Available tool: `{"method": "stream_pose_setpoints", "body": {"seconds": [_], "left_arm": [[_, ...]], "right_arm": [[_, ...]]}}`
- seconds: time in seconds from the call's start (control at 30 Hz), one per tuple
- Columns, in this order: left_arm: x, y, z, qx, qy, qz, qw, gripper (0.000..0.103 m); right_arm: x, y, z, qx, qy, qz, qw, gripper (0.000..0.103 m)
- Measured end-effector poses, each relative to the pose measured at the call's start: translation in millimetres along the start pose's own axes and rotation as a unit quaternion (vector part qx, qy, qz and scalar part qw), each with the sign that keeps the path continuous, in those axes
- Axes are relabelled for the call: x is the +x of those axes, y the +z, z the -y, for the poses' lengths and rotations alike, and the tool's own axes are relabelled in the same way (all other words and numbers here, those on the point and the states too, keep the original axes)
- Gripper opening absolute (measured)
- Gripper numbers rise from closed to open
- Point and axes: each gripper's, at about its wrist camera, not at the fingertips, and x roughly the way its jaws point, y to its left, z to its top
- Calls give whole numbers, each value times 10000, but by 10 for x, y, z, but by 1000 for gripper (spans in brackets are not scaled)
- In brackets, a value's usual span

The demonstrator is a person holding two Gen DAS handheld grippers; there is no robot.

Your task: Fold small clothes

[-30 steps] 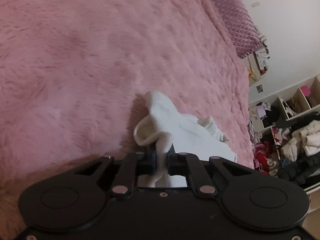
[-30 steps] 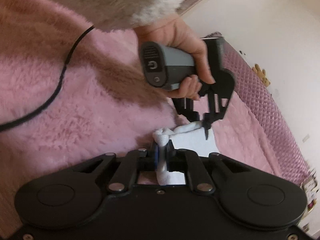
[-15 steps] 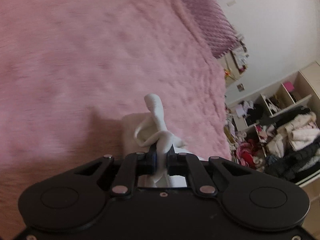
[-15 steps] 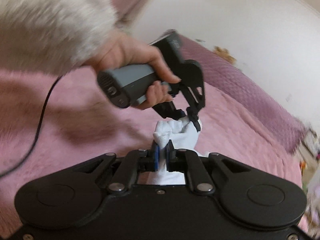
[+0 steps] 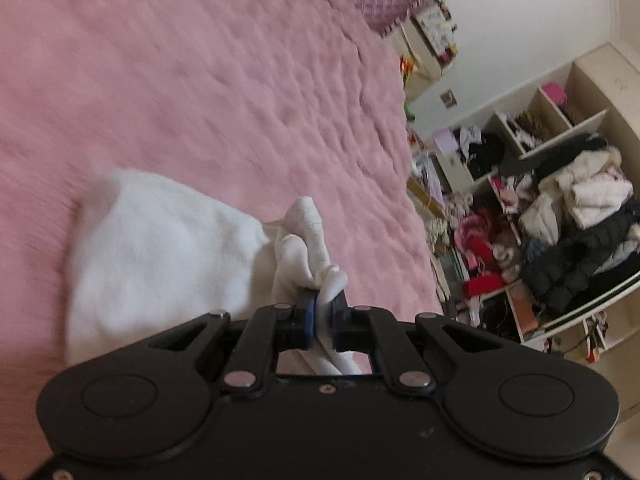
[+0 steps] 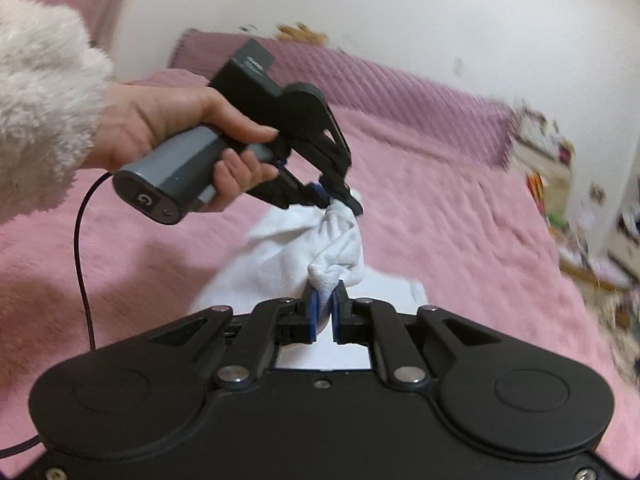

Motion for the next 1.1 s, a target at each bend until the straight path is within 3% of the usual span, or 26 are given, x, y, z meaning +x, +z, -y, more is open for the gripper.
{"method": "stream_pose_setpoints", "body": {"seconds": [0.27, 0.53, 0.73, 0.97, 1.1], "left_arm": [[751, -208, 173, -52, -113, -321, 9994, 1], [1048, -221, 325, 119, -31, -457, 9989, 1], [1196, -237, 521, 280, -202, -523, 9980, 1], [1564, -380, 500, 394, 208, -795, 9958, 1], [1688, -457, 499, 417, 190, -863, 9952, 1]], "right_arm": [[150, -241, 414, 801, -236, -294, 9961, 6], [139, -366, 592, 1221, -413, -330, 9911, 6], [161, -443, 753, 1483, -636, -477, 9857, 6], [274, -573, 811, 1792, -603, -877, 9780, 6], [323, -614, 839, 1947, -590, -1046, 9735, 6]]}}
